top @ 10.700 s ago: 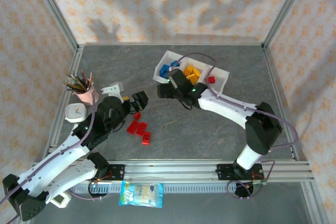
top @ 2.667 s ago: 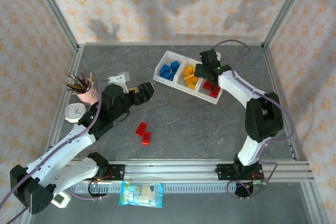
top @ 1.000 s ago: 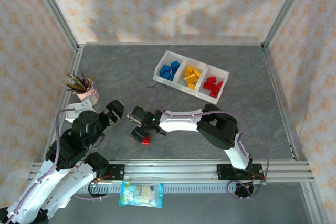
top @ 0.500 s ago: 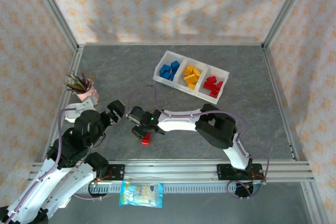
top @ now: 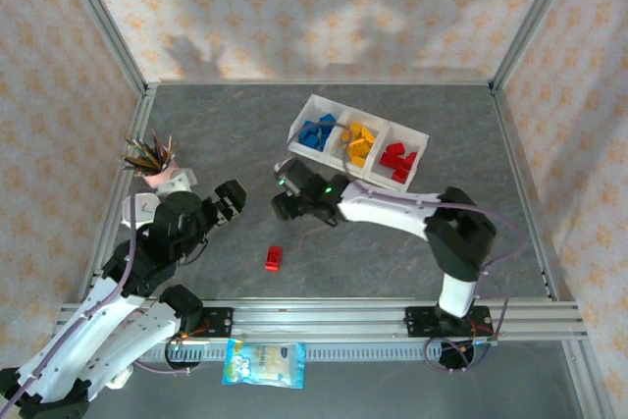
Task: Sort the legos into containers by color
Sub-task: Place the lego in the container.
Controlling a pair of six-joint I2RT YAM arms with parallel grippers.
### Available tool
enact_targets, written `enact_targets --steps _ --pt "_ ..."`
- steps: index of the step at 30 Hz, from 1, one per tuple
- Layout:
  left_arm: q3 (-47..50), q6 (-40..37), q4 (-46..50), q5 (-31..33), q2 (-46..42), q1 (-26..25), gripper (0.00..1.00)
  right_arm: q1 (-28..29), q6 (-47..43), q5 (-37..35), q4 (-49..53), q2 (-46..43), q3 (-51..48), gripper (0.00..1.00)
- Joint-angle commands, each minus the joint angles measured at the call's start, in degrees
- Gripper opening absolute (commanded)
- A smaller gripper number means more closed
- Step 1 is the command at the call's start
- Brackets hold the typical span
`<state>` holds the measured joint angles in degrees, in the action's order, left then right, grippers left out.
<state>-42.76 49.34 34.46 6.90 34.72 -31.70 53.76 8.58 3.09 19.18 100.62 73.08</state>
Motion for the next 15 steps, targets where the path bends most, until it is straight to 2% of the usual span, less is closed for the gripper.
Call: enact_targets --steps 1,8,15 --pt "-2.7 -3.6 -7.9 -3.6 3.6 0.5 0.99 -6.0 4.1 -3.6 2.4 -5.7 -3.1 0.63" --pt "-4.4 -6.3 -19.2 -10.9 14.5 -0.2 0.99 -20.3 5.7 -8.8 4.8 -10.5 -4.6 0.63" --pt "-5.4 -7.9 -26.6 -11.1 22.7 -3.3 0.99 -32.0 7.2 -8.8 2.3 -9.1 -5.2 0.63"
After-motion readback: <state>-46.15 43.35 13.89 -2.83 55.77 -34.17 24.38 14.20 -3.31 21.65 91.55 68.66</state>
